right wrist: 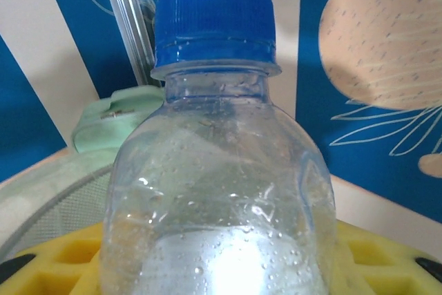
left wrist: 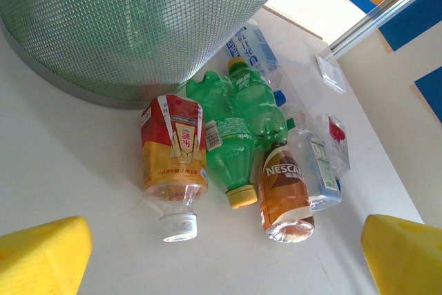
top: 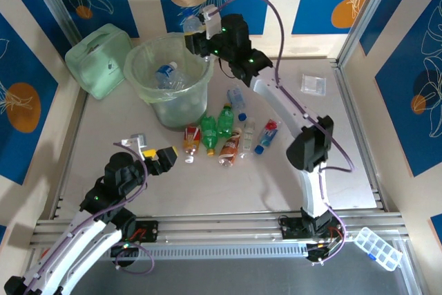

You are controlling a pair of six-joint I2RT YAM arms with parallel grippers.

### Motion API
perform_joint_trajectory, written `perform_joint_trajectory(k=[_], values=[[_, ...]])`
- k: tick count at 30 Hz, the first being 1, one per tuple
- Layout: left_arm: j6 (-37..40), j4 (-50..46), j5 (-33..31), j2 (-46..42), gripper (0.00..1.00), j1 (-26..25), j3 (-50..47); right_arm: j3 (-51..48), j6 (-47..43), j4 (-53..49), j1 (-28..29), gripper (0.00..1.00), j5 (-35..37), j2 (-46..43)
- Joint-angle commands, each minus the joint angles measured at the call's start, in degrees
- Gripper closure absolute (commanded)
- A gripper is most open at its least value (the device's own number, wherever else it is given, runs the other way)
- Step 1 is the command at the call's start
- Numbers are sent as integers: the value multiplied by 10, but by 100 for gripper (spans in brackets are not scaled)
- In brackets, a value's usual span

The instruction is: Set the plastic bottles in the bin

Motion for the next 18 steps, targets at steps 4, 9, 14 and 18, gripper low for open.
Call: perform_joint_trajectory(k=[4,9,14,18], values=[[14,16,1,1,1,4,-4,172,-32,-146,12,47,-16,118],[14,19,5,3,1,4,-4,213,-64,-170,27,45,12,155],[17,13,-7,12,1,4,0,241,-91,-195,35,41,56,182],[17,14,-9,19,0,4,-1,266,-104,-220,37,39,68,198]])
